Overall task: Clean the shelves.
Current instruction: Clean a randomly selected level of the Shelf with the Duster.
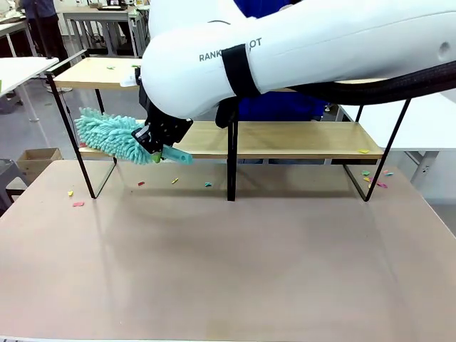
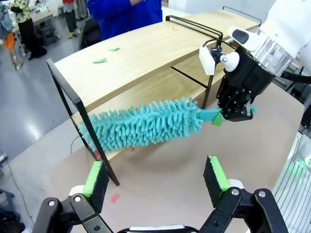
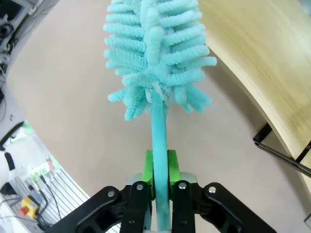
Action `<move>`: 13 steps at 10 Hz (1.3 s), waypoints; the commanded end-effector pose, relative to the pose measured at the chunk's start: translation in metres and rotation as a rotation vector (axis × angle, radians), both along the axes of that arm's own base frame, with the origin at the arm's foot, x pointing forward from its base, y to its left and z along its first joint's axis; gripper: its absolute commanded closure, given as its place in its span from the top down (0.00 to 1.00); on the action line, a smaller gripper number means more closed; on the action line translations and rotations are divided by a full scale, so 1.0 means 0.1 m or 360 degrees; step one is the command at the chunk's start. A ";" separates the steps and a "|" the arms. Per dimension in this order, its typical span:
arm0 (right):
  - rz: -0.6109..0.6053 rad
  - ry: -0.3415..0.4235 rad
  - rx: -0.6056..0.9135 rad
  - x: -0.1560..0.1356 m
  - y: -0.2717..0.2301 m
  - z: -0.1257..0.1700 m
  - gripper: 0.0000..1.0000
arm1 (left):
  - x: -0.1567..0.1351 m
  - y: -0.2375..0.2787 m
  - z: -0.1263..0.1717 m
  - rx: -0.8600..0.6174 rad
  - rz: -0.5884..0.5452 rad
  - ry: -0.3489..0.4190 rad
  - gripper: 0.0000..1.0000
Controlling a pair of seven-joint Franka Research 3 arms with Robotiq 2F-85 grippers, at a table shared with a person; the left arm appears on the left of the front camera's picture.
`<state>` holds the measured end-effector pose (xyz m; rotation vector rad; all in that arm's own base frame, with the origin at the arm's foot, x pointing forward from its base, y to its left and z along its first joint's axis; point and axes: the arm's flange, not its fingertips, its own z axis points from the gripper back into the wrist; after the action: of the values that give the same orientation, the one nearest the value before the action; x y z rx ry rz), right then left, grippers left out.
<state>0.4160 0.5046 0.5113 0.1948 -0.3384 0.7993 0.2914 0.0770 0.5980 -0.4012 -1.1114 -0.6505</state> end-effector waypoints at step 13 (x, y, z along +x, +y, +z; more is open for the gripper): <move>0.0475 0.0144 0.0351 -0.89 -2.29 1.10 0.12 | 0.01 0.01 -0.01 -0.0007 -0.0018 -0.0013 1.00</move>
<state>0.3325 0.3002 0.6128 0.4574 -0.2394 1.0690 0.2913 0.0772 0.5982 -0.4007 -1.1120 -0.6502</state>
